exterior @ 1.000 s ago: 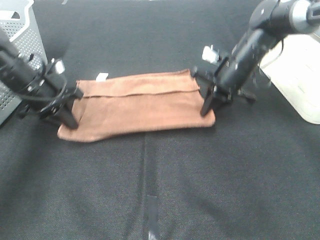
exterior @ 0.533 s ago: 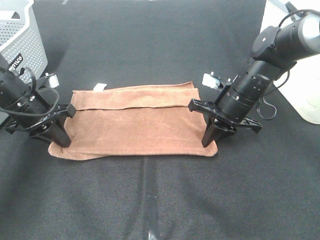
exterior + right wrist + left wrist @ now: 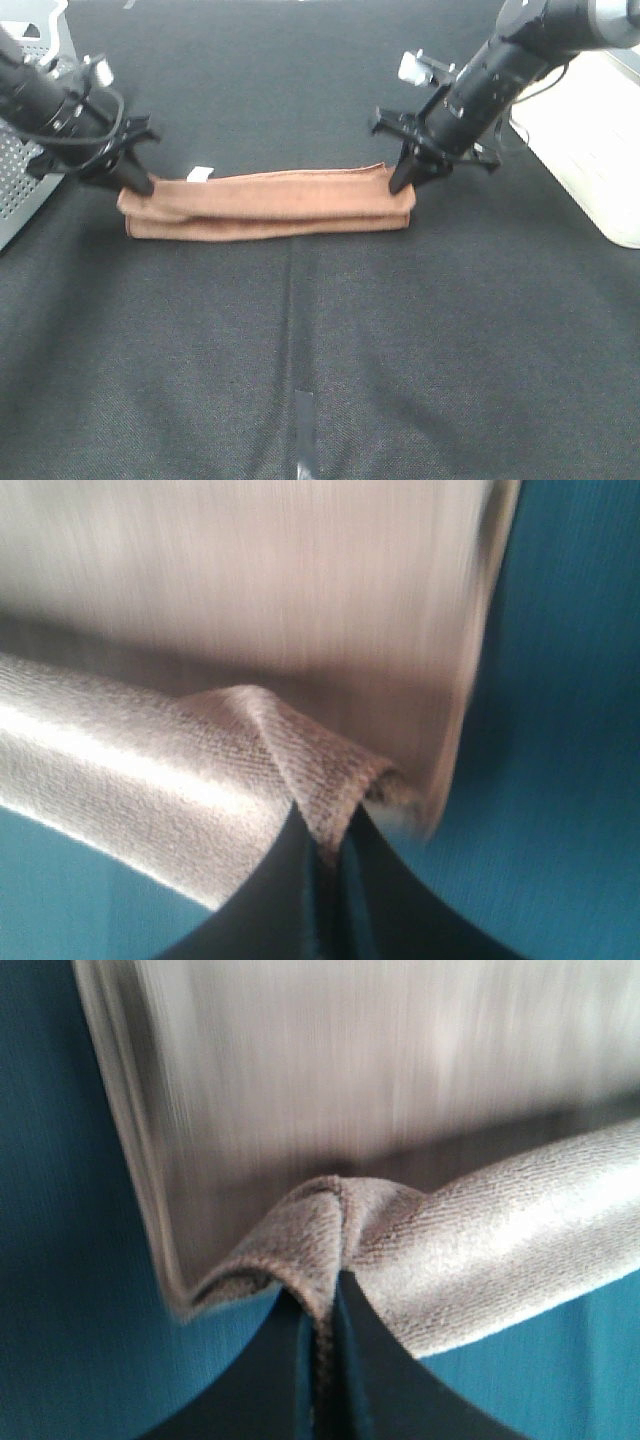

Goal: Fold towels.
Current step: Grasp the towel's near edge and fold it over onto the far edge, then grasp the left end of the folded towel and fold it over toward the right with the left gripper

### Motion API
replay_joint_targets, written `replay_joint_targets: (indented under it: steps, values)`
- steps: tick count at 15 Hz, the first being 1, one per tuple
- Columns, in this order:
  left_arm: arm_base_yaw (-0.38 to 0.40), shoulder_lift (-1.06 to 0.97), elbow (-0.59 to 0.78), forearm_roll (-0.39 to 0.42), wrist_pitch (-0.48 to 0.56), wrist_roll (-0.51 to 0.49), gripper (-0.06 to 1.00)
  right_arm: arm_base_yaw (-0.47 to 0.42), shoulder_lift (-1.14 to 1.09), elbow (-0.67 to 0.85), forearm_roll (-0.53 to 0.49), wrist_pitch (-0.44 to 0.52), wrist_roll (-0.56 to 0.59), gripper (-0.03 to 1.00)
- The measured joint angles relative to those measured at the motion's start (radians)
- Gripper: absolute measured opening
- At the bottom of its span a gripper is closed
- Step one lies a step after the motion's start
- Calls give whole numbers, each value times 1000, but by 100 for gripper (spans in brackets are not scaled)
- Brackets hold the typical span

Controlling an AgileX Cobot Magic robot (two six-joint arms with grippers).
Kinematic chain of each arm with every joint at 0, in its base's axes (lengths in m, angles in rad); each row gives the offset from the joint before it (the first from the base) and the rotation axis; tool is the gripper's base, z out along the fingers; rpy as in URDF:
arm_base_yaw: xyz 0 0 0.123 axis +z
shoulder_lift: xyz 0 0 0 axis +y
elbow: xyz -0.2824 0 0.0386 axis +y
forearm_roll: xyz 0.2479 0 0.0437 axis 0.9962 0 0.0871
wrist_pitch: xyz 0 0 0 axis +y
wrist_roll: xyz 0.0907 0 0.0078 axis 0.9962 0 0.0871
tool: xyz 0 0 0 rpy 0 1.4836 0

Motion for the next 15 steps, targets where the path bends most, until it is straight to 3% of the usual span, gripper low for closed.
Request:
replay_joint_targets:
  steps: [5,9,10,11,13,14,15]
  values:
    - [0,150,-177,-1,-73,-18,1,-36,189,-272,-6,70,12,0]
    - [0,179,-183,-13,-138,-20,6,-35,228,-288,-7,35,13,2]
    - [0,182,-183,-29,-158,-20,27,-35,228,-290,-8,22,13,21]
    - [0,182,-183,-29,-158,-20,27,-35,228,-290,-8,22,13,21]
    - [0,182,-183,-31,-172,-20,58,-35,228,-291,-8,24,14,52]
    - [0,182,-183,-29,-173,-20,71,-36,227,-291,-8,31,14,63]
    - [0,180,-183,-25,-176,-20,77,-36,225,-291,-9,48,14,69]
